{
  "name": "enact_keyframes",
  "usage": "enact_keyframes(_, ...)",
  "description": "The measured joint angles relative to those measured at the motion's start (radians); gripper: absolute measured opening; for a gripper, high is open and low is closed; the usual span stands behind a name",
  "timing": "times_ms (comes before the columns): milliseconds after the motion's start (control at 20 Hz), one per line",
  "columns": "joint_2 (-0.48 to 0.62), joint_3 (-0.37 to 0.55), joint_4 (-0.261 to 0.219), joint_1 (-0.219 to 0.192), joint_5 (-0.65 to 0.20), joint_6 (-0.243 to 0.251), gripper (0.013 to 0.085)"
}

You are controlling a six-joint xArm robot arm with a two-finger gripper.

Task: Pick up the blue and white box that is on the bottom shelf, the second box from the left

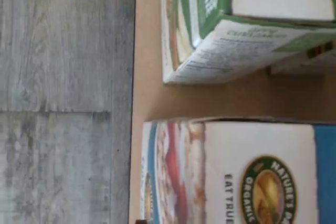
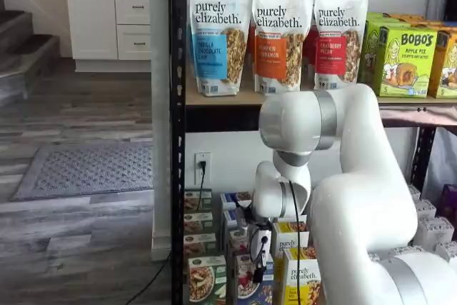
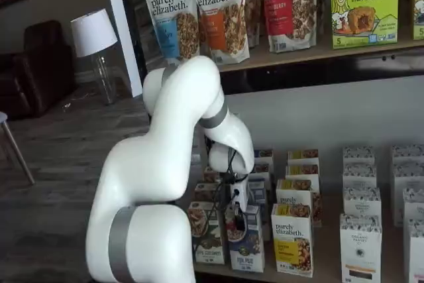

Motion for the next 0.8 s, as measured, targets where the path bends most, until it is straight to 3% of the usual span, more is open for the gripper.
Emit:
enact_keyframes(350, 0.012, -0.001, -0.047, 0.003, 0.008, 0.044, 0.085)
enact_keyframes(700, 0.015, 0.007, -0.024, 0.006, -0.008, 0.026, 0.085)
enact_keyframes(800, 0.014, 0.008, -0.022, 0.006, -0.009, 0.024, 0.077)
